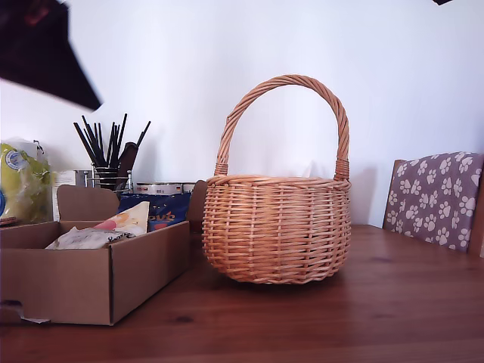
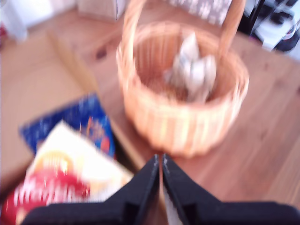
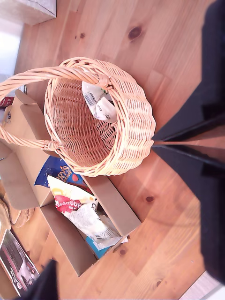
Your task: Move the bags of Easter eggs from the cardboard box on the left into the woven basket on the right side.
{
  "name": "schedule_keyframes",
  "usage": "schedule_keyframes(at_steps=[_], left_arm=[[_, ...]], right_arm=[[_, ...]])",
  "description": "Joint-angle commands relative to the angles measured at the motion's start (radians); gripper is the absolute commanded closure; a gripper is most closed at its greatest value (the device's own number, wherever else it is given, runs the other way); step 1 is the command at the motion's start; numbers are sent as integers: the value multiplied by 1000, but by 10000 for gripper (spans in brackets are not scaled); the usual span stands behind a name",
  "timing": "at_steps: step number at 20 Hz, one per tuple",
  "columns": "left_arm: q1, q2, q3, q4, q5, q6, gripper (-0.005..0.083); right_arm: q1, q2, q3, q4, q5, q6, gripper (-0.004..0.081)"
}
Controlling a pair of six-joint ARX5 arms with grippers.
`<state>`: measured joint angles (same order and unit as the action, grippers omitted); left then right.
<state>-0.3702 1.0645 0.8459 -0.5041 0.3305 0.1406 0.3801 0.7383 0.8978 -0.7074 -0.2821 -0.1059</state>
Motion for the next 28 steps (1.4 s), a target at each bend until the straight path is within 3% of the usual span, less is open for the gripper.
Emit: schedule_keyframes(at_steps=[1, 2, 3, 6, 20, 26, 28], left_arm=[[-5, 29, -4, -2, 0, -4, 312], [-5, 44, -3, 3, -21, -28, 20], [-9, 68, -2, 8, -50, -30, 9], [-34, 145, -2, 13, -147, -60, 27], [-100, 472, 5, 82, -426, -91, 26], [-99, 569, 5, 114, -429, -101, 32], [-97, 579, 5, 97, -429, -111, 119]], right_arm=[[-1, 3, 1, 3, -4, 0, 783], [-1, 3, 1, 2, -4, 0, 783], [-1, 3, 1, 1, -4, 0, 783], [-1, 3, 1, 4, -4, 0, 783], [-1, 3, 1, 13, -4, -1, 783], [-1, 3, 1, 16, -4, -1, 783], [-1, 3, 1, 16, -4, -1, 783]])
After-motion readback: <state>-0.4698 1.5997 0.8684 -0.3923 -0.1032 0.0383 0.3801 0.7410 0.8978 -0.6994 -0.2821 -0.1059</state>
